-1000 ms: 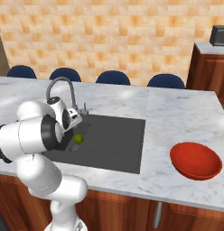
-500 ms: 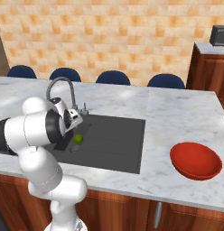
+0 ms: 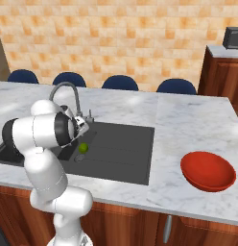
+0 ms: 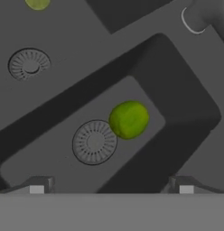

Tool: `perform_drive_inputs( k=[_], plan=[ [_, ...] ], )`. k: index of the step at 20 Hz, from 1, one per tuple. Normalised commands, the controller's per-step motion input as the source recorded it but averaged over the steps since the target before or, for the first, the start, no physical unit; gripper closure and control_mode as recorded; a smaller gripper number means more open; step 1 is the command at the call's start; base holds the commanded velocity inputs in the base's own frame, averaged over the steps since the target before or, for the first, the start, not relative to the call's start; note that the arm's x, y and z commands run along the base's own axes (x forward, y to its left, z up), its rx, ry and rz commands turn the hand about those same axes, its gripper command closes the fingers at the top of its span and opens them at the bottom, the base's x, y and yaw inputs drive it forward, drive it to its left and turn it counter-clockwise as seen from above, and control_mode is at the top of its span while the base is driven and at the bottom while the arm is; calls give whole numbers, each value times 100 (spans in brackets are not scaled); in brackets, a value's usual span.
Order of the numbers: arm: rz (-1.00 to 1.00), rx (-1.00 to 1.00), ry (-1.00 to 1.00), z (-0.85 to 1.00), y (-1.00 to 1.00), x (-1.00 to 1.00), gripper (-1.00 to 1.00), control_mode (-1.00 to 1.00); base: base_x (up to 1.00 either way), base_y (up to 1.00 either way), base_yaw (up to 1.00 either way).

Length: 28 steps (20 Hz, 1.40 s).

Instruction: Remove the lemon wedge and lime from the sink. Then move the bowl and cup from the counter to the sink for washing.

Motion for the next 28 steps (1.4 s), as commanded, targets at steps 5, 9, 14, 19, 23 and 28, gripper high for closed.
perform_drive_inputs(
  k=[5, 9, 14, 19, 23, 28],
  plan=[
    [2, 0, -8, -14, 1, 18, -100, -100, 0, 0, 0],
    [0, 5, -3, -14, 4, 17, -100, -100, 0, 0, 0],
    [0, 10, -1, -16, 7, 20, -100, -100, 0, 0, 0],
    [0, 3, -1, -13, 1, 19, -100, -100, 0, 0, 0],
    [0, 0, 0, -10, 1, 19, -100, -100, 0, 0, 0],
    [0, 0, 0, -12, 7, 18, -100, -100, 0, 0, 0]
  ],
)
